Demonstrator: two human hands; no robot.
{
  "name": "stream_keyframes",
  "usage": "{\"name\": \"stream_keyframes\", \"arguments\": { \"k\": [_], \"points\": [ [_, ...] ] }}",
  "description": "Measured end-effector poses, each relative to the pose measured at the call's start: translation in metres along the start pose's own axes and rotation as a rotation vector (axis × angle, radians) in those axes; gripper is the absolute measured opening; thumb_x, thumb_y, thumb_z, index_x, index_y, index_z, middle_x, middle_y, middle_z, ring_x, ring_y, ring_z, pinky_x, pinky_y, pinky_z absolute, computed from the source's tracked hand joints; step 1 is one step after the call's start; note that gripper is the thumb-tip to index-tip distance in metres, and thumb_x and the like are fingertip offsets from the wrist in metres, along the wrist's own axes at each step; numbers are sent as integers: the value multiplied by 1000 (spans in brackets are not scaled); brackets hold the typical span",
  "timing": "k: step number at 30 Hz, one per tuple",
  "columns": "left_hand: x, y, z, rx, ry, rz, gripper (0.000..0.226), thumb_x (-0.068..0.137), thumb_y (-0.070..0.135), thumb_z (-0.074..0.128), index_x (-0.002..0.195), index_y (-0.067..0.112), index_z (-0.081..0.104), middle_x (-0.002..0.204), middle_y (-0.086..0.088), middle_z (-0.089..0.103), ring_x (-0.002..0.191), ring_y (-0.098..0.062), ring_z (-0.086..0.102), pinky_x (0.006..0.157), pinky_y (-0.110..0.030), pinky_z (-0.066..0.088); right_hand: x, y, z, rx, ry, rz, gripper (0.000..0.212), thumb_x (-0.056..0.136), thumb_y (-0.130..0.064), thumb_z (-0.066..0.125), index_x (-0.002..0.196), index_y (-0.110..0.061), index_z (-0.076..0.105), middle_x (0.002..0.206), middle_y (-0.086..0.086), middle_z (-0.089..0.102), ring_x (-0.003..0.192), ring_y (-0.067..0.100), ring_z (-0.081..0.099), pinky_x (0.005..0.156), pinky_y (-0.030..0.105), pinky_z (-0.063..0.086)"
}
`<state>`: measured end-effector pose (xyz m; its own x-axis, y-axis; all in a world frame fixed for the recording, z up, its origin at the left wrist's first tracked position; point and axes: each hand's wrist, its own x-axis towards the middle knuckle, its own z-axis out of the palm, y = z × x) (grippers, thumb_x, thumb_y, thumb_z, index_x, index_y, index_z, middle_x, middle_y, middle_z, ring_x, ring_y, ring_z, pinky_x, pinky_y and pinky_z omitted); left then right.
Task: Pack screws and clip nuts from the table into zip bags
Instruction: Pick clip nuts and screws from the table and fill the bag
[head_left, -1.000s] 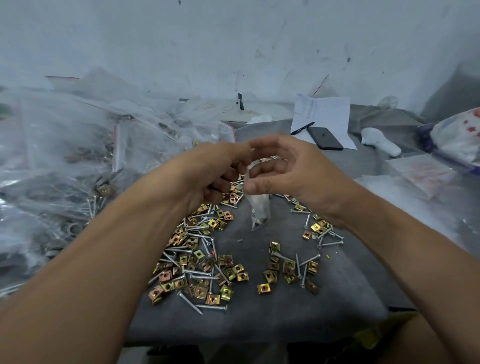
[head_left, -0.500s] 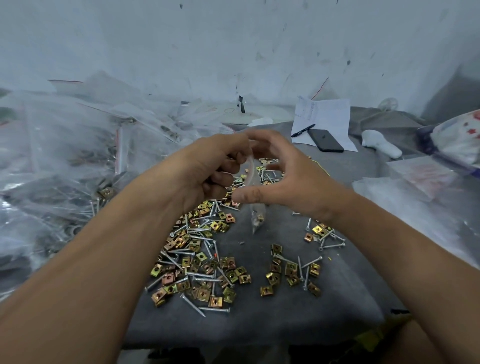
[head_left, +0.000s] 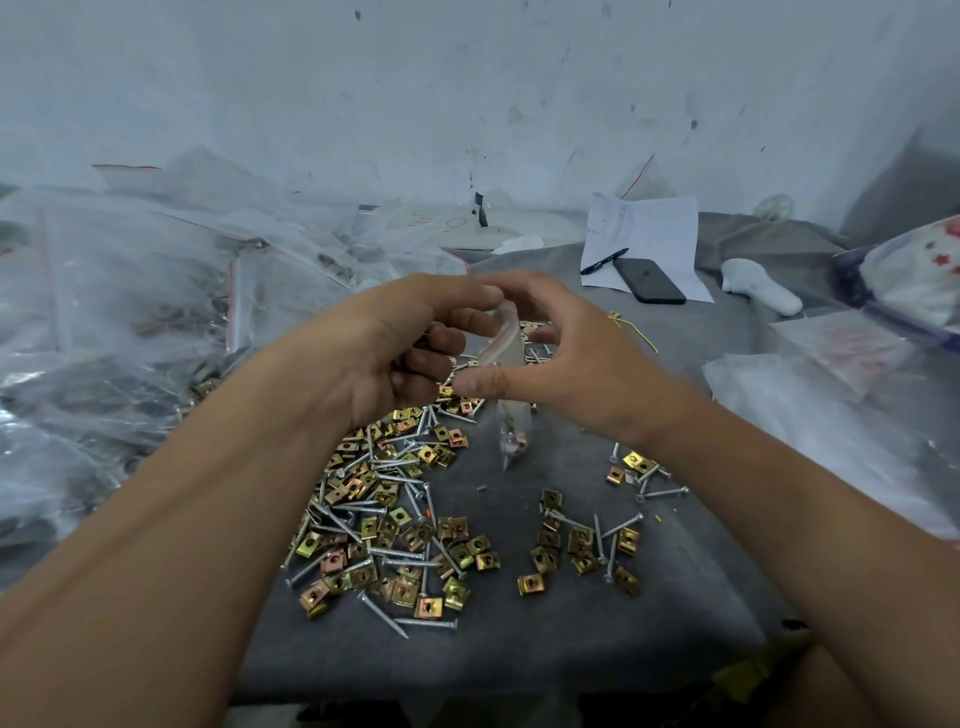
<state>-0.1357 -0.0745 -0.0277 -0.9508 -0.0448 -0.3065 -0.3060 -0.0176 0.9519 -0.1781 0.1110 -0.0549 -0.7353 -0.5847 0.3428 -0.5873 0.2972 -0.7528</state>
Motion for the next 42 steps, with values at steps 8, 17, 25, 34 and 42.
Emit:
{"name": "stream_keyframes", "arguments": {
  "k": [8,17,25,34,42],
  "points": [
    [1,-1,-2,-95,-39,19,26,92,24,74,67,21,79,57,10,27,44,-6,16,42,-18,10,2,3,2,8,-2,3,89,66,-47,95,142,-33,53,132,-20,63,127,-11,52,97,8,43],
    [-2,3,-7,-117,-44,75,8,95,21,71,90,16,67,60,9,25,43,-5,16,38,-18,10,-1,-2,-9,155,-62,3,90,67,-44,92,146,-33,50,143,-13,59,137,4,51,116,49,41],
    [0,3,-13,-43,4,186,27,90,13,66,70,24,51,59,8,30,43,-7,17,40,-16,10,0,-5,-13,177,-70,0,90,63,-40,95,143,-34,54,139,-9,61,134,9,55,116,49,41],
    [-6,8,-24,91,-126,292,27,79,15,58,60,26,43,62,5,18,49,-12,8,45,-15,9,-1,-7,-9,220,-130,-10,77,64,-30,94,132,-20,58,133,-7,65,131,8,57,117,52,38],
    [-3,8,-31,-11,-160,257,24,82,12,55,66,23,41,62,6,18,45,-7,12,41,-14,9,1,-3,12,464,-86,-3,55,76,-16,87,121,-8,56,116,6,70,110,16,66,91,43,59]
  ]
}}
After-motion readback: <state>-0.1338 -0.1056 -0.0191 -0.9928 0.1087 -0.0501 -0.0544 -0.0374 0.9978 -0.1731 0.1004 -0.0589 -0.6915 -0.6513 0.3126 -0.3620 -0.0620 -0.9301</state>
